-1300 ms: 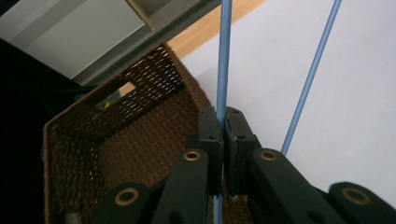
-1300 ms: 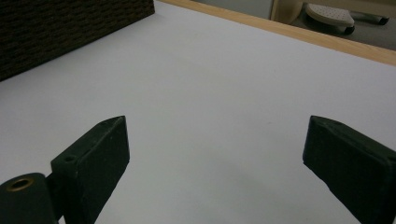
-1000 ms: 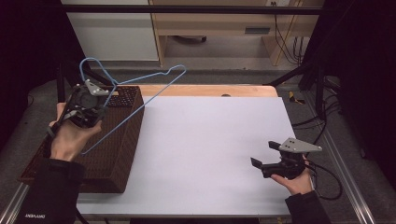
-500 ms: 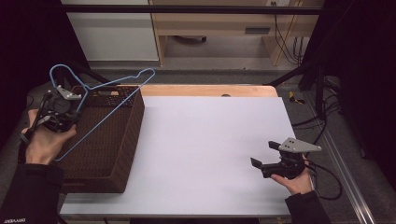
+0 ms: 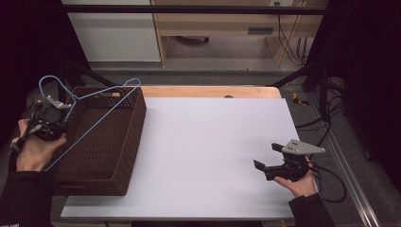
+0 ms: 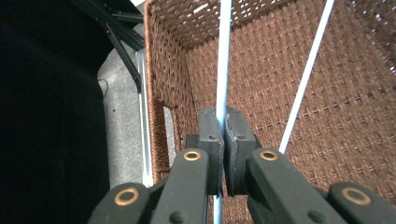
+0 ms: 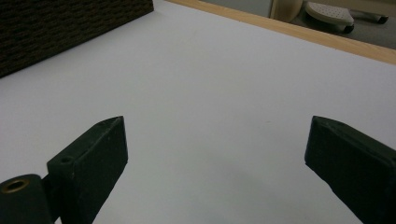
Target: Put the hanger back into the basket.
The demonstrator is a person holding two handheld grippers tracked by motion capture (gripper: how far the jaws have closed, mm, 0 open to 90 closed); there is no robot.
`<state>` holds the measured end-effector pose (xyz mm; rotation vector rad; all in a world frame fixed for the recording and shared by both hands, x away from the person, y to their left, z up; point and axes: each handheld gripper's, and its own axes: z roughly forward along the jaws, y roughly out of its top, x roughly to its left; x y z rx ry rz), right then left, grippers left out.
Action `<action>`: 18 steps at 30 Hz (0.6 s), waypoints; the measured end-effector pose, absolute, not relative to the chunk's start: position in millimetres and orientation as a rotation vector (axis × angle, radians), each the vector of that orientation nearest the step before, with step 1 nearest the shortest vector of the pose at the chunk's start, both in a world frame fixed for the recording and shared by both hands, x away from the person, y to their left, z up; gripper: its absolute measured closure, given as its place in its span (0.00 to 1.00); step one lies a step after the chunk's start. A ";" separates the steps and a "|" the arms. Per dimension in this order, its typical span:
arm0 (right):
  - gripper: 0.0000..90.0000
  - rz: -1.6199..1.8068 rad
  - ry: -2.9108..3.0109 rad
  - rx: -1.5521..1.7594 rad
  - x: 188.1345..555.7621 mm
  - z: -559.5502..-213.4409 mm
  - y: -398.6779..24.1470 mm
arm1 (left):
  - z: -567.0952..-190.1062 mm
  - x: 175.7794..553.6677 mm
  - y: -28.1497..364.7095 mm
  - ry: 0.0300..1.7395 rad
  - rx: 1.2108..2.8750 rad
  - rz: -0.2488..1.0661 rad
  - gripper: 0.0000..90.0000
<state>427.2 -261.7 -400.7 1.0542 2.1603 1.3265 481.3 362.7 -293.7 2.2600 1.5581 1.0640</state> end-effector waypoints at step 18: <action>0.07 1.327 2.155 1.056 427.3 -400.2 -262.7 | -347.0 493.1 368.4 1.657 2.329 1.019 0.97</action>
